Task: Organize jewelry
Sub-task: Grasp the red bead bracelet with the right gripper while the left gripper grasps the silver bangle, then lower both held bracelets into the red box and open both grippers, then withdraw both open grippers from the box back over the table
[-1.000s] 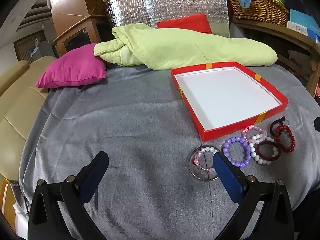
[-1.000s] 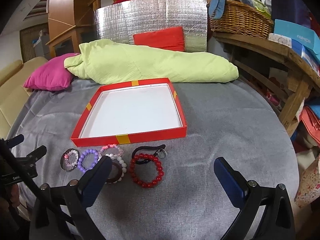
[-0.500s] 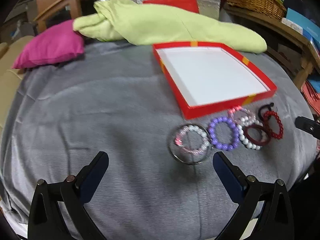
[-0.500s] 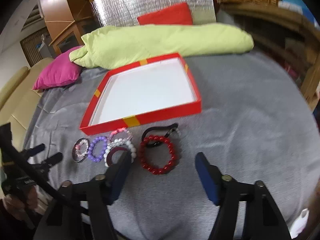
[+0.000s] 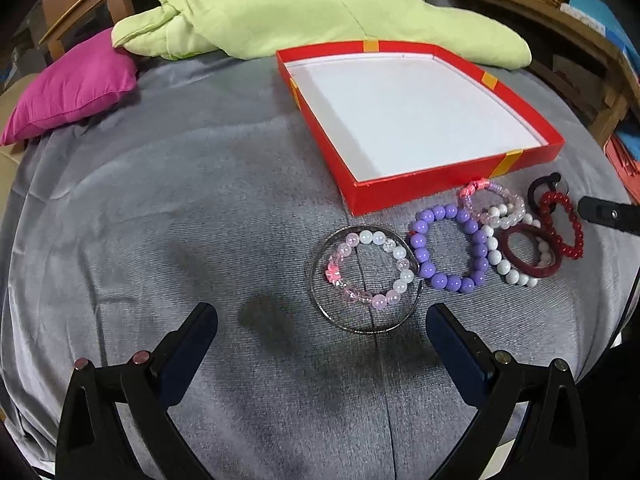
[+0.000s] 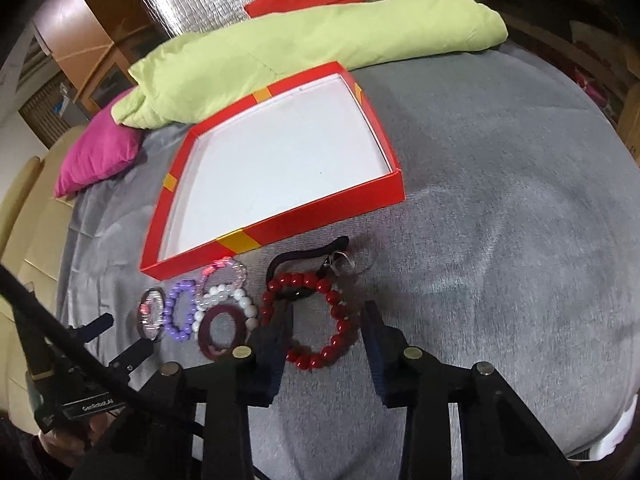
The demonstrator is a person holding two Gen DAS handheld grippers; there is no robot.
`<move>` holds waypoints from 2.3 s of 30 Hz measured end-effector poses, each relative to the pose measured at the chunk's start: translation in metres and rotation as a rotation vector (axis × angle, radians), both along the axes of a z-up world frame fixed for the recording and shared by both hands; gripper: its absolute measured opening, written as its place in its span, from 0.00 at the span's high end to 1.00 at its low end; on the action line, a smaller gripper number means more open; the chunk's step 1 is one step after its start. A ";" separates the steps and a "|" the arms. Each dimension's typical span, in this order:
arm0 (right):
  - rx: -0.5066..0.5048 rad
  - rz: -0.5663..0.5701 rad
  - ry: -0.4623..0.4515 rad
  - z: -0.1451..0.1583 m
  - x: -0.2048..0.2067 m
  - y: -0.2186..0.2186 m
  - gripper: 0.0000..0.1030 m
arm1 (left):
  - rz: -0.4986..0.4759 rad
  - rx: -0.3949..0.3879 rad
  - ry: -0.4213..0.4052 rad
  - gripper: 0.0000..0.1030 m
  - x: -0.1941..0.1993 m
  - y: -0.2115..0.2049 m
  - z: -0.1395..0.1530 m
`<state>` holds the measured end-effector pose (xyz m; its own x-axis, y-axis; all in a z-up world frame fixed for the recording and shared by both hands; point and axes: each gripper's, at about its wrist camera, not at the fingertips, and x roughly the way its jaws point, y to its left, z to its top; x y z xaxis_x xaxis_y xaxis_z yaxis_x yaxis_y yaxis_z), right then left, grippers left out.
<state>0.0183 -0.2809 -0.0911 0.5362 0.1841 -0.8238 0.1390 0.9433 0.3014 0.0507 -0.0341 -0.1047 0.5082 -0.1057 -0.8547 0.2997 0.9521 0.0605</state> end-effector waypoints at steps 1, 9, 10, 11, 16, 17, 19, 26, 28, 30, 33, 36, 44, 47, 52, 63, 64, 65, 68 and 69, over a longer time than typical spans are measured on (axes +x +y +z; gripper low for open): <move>-0.005 0.005 0.007 -0.001 0.003 0.001 0.70 | -0.003 0.004 0.003 0.00 0.001 -0.001 -0.001; -0.144 0.061 0.048 -0.010 0.012 0.023 0.90 | -0.003 -0.064 0.024 0.06 0.013 0.009 -0.007; -0.146 0.063 0.043 -0.009 0.012 0.024 0.90 | -0.004 -0.067 0.017 0.11 0.013 0.010 -0.006; -0.157 0.063 0.036 -0.008 0.010 0.025 0.90 | -0.006 -0.070 0.003 0.18 0.013 0.011 -0.004; -0.176 0.071 -0.046 0.006 0.001 0.028 0.90 | -0.013 -0.083 -0.031 0.41 0.016 0.013 -0.001; -0.179 0.069 -0.064 0.009 -0.002 0.028 0.90 | -0.011 -0.093 -0.026 0.41 0.017 0.015 0.000; -0.169 0.065 -0.099 0.015 -0.007 0.025 0.90 | -0.006 -0.110 -0.023 0.41 0.019 0.016 0.002; -0.141 0.066 -0.205 0.033 -0.018 0.022 0.90 | -0.004 -0.130 -0.100 0.41 0.007 0.020 0.024; -0.140 0.066 -0.232 0.038 -0.020 0.024 0.90 | -0.005 -0.131 -0.128 0.41 0.005 0.019 0.031; -0.130 0.066 -0.271 0.046 -0.021 0.026 0.90 | -0.010 -0.133 -0.153 0.41 0.005 0.016 0.038; -0.113 0.063 -0.328 0.059 -0.019 0.026 0.90 | -0.029 -0.150 -0.196 0.41 0.007 0.008 0.052; -0.097 0.063 -0.348 0.065 -0.008 0.028 0.90 | -0.054 -0.156 -0.230 0.41 0.015 -0.003 0.062; -0.061 0.049 -0.306 0.058 0.053 0.029 0.90 | -0.064 -0.146 -0.191 0.41 0.057 -0.034 0.049; -0.056 0.038 -0.254 0.045 0.074 0.026 0.90 | -0.038 -0.120 -0.142 0.41 0.071 -0.040 0.035; -0.059 0.013 -0.203 0.032 0.084 0.015 0.88 | -0.037 -0.094 -0.124 0.41 0.074 -0.040 0.030; -0.058 -0.176 -0.183 0.034 0.073 -0.029 0.84 | 0.048 -0.067 -0.169 0.39 0.069 -0.001 0.044; -0.053 -0.203 -0.175 0.033 0.072 -0.034 0.84 | 0.061 -0.067 -0.162 0.37 0.069 0.003 0.043; -0.042 -0.231 -0.166 0.031 0.071 -0.041 0.84 | 0.078 -0.070 -0.148 0.37 0.070 0.009 0.041; -0.003 -0.299 -0.134 0.025 0.071 -0.057 0.84 | 0.101 -0.086 -0.112 0.37 0.070 0.018 0.037; 0.007 -0.317 -0.126 0.023 0.070 -0.062 0.84 | 0.104 -0.089 -0.103 0.37 0.070 0.019 0.036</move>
